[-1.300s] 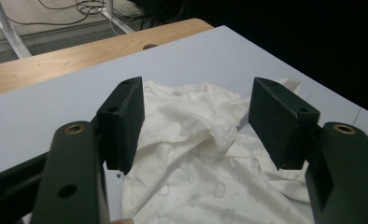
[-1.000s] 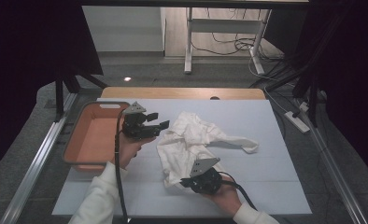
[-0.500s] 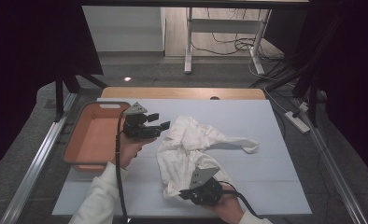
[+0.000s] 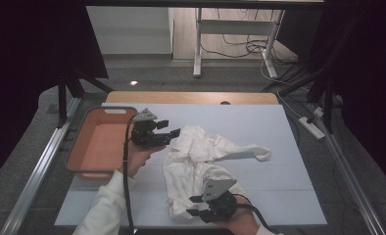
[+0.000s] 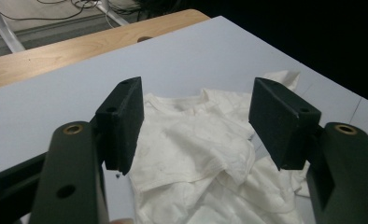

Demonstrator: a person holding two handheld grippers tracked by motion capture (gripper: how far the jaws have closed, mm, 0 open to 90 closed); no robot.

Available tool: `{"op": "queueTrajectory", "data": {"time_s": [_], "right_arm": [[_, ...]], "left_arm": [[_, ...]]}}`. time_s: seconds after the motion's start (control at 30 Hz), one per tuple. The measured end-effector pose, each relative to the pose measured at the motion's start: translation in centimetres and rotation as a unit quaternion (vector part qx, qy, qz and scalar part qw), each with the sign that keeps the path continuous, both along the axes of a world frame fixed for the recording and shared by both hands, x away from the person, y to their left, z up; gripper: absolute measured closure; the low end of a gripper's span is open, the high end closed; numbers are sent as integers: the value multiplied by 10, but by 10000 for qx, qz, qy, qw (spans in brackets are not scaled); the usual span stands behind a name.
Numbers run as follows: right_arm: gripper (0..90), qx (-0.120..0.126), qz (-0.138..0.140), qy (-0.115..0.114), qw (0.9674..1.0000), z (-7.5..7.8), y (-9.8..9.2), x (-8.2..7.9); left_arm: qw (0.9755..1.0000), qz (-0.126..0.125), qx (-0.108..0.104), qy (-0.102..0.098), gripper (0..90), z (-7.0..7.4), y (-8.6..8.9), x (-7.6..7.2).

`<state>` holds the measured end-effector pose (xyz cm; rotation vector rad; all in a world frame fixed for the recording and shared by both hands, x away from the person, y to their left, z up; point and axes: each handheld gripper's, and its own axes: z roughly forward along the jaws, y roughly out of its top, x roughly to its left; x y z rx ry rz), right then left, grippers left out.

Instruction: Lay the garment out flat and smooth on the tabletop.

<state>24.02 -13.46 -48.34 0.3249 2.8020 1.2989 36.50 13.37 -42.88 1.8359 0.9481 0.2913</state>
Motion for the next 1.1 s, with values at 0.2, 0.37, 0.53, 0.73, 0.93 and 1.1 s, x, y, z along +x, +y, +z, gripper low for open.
{"op": "queueTrajectory", "data": {"time_s": [0.2,0.37,0.53,0.73,0.93,1.1], "right_arm": [[475,218,-659,-205,9974,11,-29,14],[466,353,-1158,-153,9925,12,-58,29],[460,432,-1640,-115,9854,8,-83,45],[453,576,-1965,4,9788,7,-98,57],[440,592,-1997,8,9781,6,-101,59],[438,559,-2024,37,9777,4,-102,61]], "left_arm": [[9999,-64,71,36,358,-3,-6,0],[9997,-167,164,71,358,-8,-17,0],[9986,-409,326,128,359,-14,-40,0],[9953,-723,620,197,376,-26,-73,1],[9890,-1013,1050,251,378,-41,-106,6],[9859,-1063,1246,357,372,-50,-114,8]]}}
